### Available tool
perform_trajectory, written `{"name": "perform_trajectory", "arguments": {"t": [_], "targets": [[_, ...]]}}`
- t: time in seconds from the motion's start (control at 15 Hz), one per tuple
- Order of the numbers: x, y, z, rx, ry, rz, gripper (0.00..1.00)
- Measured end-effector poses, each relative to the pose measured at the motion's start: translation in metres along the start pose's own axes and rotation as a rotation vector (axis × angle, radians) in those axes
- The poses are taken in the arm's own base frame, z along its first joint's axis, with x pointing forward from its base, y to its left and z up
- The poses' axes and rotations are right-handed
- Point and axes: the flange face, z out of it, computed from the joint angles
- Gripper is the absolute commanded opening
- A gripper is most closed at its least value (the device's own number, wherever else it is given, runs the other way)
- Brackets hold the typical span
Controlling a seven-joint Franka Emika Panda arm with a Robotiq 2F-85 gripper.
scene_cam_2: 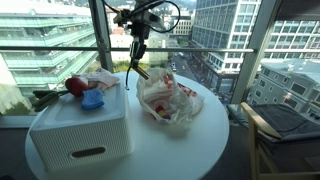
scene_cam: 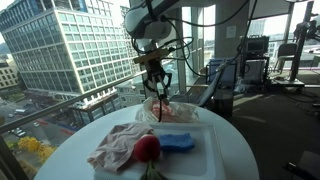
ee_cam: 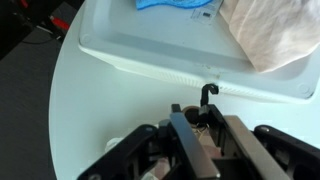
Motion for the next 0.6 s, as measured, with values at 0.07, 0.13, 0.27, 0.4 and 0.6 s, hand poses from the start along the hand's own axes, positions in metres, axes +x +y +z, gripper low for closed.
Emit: {"name": "perform_trajectory", "arguments": {"t": [0.07,0.13,0.27,0.4,0.6], "targets": [[-0.014,-0.002,-0.015,0.023,0.007,-0.034,0.07],[-0.030,-0.004,-0.030,0.047,0.014,-0.075,0.07],[-0.065,-0.010,-0.052,0.083,0.019,-0.166,0.07],[-0.103,-0.014,-0.065,0.097,0.017,-0.277,0.08],[-0.145,-0.019,-0.060,0.075,0.023,-0.439,0.08]]}}
